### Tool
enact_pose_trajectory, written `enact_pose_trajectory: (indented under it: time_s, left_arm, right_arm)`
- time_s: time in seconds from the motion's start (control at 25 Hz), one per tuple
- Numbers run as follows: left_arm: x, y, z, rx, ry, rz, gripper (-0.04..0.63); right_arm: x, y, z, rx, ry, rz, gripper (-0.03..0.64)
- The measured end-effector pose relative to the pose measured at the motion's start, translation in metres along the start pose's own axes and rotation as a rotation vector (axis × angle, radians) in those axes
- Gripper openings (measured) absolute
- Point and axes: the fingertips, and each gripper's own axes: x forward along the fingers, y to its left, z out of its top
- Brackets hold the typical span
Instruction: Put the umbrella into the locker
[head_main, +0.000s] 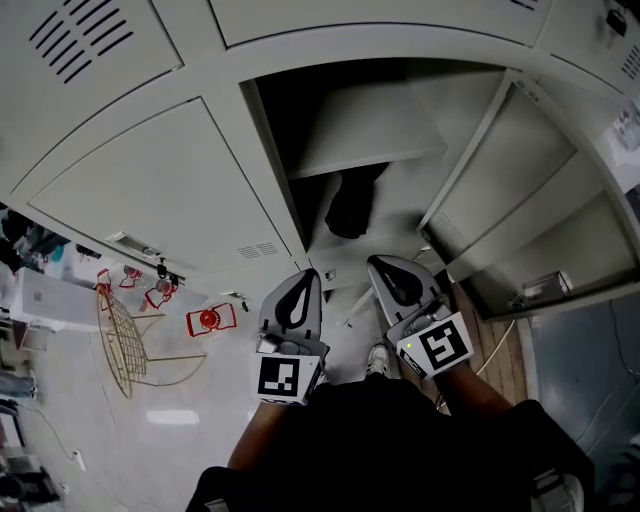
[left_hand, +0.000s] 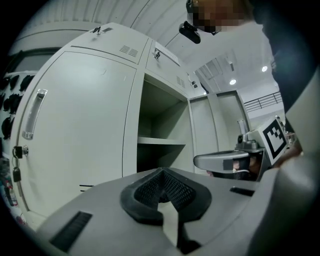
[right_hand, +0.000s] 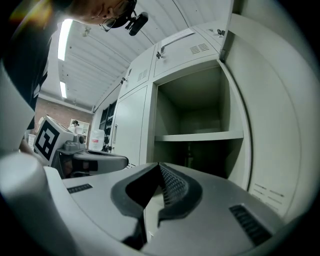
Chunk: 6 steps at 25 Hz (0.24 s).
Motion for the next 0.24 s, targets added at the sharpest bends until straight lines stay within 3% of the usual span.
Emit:
enact_pose_trajectory:
  time_s: [0.24]
  left_arm:
    - [0.0001,-0.0033,0.0023,0.007,-0.002,-0.015,0.0]
  right_arm:
    - [0.0005,0.0058,-0.001,0.001,0.008,0.009,-0.002]
